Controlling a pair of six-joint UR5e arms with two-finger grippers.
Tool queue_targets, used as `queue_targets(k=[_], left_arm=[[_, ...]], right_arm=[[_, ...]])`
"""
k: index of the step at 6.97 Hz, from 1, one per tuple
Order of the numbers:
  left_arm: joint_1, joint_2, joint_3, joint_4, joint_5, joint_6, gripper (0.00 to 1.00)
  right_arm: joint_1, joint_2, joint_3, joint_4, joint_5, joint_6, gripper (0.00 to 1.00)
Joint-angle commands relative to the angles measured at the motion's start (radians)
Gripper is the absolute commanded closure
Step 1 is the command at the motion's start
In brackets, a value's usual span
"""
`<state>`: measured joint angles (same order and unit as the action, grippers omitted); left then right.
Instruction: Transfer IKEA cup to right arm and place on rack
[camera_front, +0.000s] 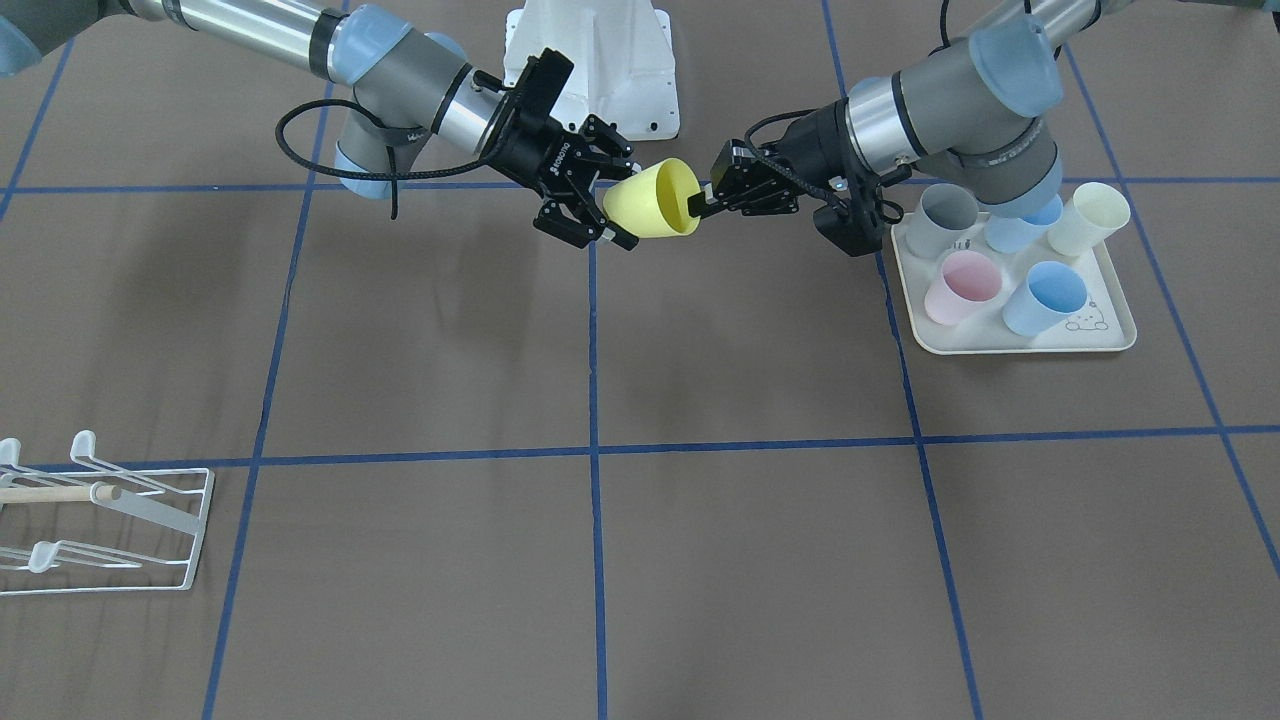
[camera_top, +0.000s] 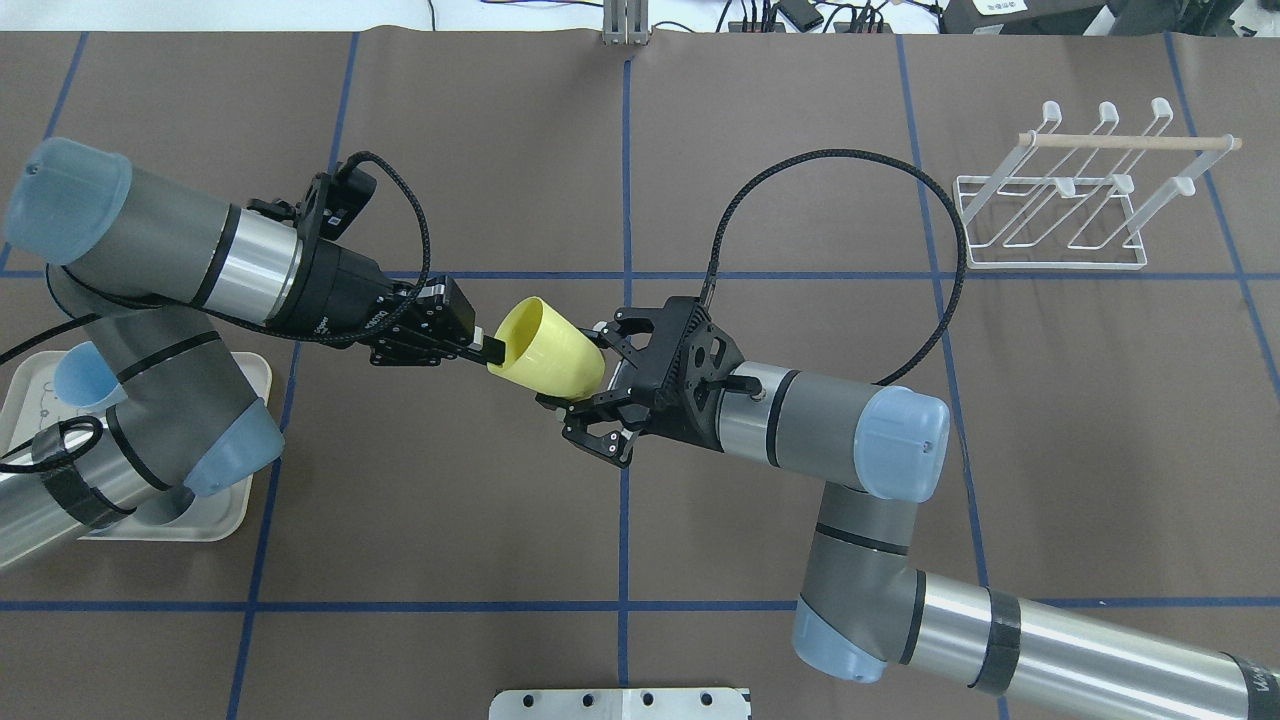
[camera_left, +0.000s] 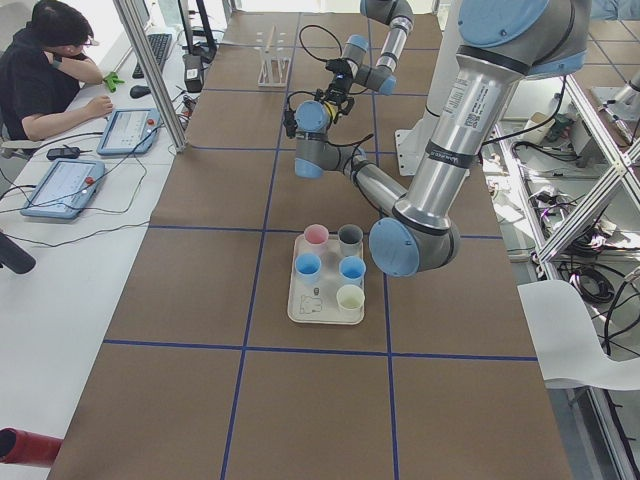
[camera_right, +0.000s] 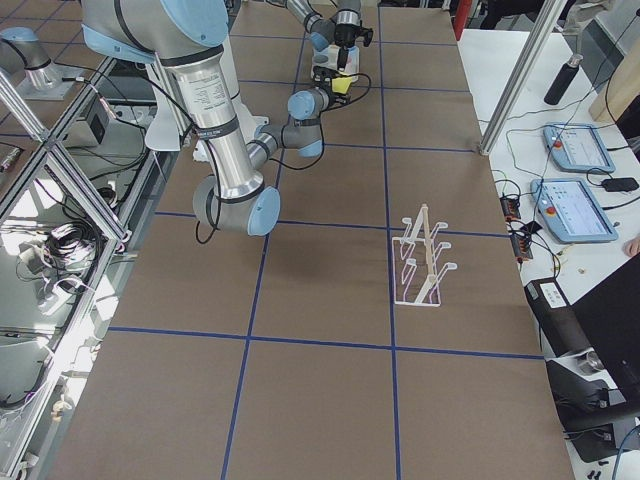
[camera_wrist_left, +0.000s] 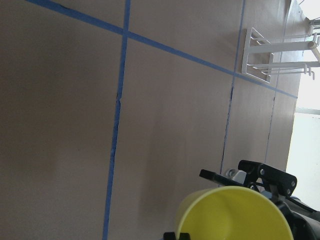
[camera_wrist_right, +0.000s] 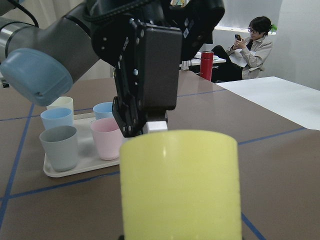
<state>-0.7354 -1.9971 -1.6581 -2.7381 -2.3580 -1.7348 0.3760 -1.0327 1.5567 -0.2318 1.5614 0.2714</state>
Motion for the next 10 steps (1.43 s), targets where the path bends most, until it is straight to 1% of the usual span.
queue_targets(k=[1, 2, 3, 4, 6, 7, 8, 9, 10], left_arm=[[0.001, -0.002, 0.000, 0.000, 0.000, 0.004, 1.00], [0.001, -0.002, -0.002, 0.001, -0.001, 0.006, 1.00], [0.001, 0.000, -0.003, 0.001, -0.001, 0.006, 0.32], [0.001, -0.002, -0.006, 0.003, -0.001, 0.008, 0.00], [-0.024, -0.002, -0.012, 0.008, -0.012, 0.009, 0.00], [-0.032, 0.003, -0.012, 0.015, -0.010, 0.009, 0.00], [-0.056, 0.011, 0.000, 0.021, -0.009, 0.012, 0.00], [-0.084, 0.014, -0.002, 0.085, -0.010, 0.030, 0.00], [-0.099, 0.015, -0.009, 0.169, -0.004, 0.120, 0.00]], right_arm=[[0.001, 0.000, 0.005, -0.001, 0.000, -0.001, 0.46], [0.001, 0.000, 0.006, 0.000, 0.000, -0.001, 0.46], [0.001, 0.000, 0.006, -0.001, 0.000, -0.003, 0.46], [0.001, -0.001, 0.006, -0.001, 0.000, -0.006, 0.45], [0.003, -0.004, 0.005, -0.006, -0.001, -0.012, 0.45], [0.001, -0.003, 0.005, -0.011, -0.017, -0.015, 0.46], [0.014, -0.006, 0.005, -0.017, -0.026, -0.018, 0.52], [0.041, -0.006, 0.008, -0.064, -0.023, -0.018, 0.52], [0.070, -0.009, 0.022, -0.161, -0.018, -0.023, 0.54]])
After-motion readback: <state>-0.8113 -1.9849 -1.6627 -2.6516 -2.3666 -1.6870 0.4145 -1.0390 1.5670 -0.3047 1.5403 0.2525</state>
